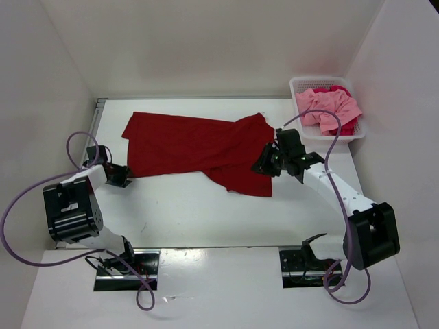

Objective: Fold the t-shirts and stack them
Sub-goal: Flatten out the tshirt

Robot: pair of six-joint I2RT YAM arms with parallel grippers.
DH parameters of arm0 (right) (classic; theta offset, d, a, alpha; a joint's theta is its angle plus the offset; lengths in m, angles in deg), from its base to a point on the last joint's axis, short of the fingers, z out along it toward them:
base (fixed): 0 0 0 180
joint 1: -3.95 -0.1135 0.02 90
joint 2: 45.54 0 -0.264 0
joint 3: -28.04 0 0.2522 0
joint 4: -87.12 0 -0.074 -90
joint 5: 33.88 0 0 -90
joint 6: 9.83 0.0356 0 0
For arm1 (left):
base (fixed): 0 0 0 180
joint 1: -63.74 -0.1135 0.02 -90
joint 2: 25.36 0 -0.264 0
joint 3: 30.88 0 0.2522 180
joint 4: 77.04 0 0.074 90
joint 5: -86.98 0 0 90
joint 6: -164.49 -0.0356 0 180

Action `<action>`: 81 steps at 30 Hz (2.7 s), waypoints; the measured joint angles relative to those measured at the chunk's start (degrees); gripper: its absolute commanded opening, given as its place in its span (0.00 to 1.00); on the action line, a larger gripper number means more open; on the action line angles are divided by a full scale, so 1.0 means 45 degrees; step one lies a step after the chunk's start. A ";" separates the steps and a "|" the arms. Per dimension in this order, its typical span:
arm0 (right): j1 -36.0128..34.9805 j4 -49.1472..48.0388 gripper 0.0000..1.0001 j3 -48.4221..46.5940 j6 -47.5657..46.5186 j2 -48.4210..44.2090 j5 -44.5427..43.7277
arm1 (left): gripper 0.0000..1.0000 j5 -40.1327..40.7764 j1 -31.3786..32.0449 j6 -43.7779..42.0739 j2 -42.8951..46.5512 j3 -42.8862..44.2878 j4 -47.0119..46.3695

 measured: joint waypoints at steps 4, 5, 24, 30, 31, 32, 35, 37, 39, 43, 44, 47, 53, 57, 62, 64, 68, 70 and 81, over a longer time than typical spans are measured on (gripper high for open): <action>0.0000 0.0005 0.35 0.0034 0.0024 -0.0015 0.0049 | 0.40 0.0146 0.0000 0.0379 -0.0141 -0.0005 -0.0495; 0.0000 0.0000 0.37 0.0039 0.0029 -0.0019 0.0053 | 0.38 0.0151 0.0000 0.0486 -0.0194 -0.0005 -0.0656; 0.0024 -0.0219 0.54 0.3167 0.3997 -0.0044 -0.2467 | 0.00 -0.0151 0.0000 -0.1316 0.0049 0.2516 -0.0049; 0.0097 0.0189 0.51 0.3565 0.5022 -0.0039 -0.3721 | 0.00 -0.0452 0.0000 -0.2050 0.0102 0.3094 -0.0243; 0.0102 0.0175 0.51 0.3570 0.5095 -0.0005 -0.3759 | 0.00 -0.0534 0.0005 -0.2108 0.0092 0.3094 -0.0204; 0.0107 0.0151 0.50 0.3580 0.5178 0.0073 -0.3759 | 0.00 -0.0617 0.0024 -0.2142 0.0087 0.3094 -0.0194; 0.0010 0.0107 0.50 0.3594 0.5353 0.0471 -0.3706 | 0.00 -0.0840 0.0112 -0.2161 0.0000 0.3094 -0.0233; -0.0068 0.0015 0.47 0.3599 0.5498 0.0539 -0.3599 | 0.00 -0.0981 0.0160 -0.2161 -0.0121 0.3094 -0.0262; -0.0165 -0.0029 0.45 0.3619 0.5644 0.0593 -0.3487 | 0.00 -0.1059 0.0238 -0.2161 -0.0209 0.3094 -0.0272; -0.0204 -0.0136 0.38 0.3623 0.5843 0.0661 -0.3453 | 0.00 -0.1277 0.0330 -0.2147 -0.0238 0.3094 -0.0287; -0.0204 -0.0146 0.36 0.3619 0.5897 0.0724 -0.3468 | 0.00 -0.1316 0.0330 -0.2132 -0.0238 0.3094 -0.0277; -0.0204 -0.0223 0.35 0.3468 0.6033 0.1001 -0.3463 | 0.00 -0.1365 0.0330 -0.2123 -0.0214 0.3094 -0.0282; -0.0209 -0.0223 0.25 0.3094 0.6149 0.1515 -0.3478 | 0.00 -0.1515 0.0350 -0.2089 0.0146 0.3089 -0.0350; -0.0204 -0.0233 0.03 0.2574 0.6120 0.2191 -0.3429 | 0.00 -0.1559 0.0452 -0.2089 0.0374 0.3041 -0.0554; -0.0204 0.0549 0.00 0.1860 0.5858 0.2259 -0.3677 | 0.00 -0.1666 0.0699 -0.2191 0.0389 0.2973 -0.0554; -0.0204 0.1341 0.00 0.1243 0.5629 0.1617 -0.3915 | 0.00 -0.1579 0.1103 -0.2467 0.0389 0.3021 -0.0481; -0.0155 0.2968 0.00 -0.1598 0.4877 -0.0680 -0.4619 | 0.00 -0.0743 0.3580 -0.3147 -0.0024 0.5333 0.1195; -0.0039 0.3551 0.00 -0.3866 0.4250 -0.1452 -0.4896 | 0.00 -0.0690 0.4687 -0.3390 -0.0049 0.6965 0.1316; 0.0277 0.5440 0.00 -1.7670 0.0447 -0.0291 -0.6373 | 0.00 -0.2021 0.1219 -0.2419 0.2443 1.4192 0.2637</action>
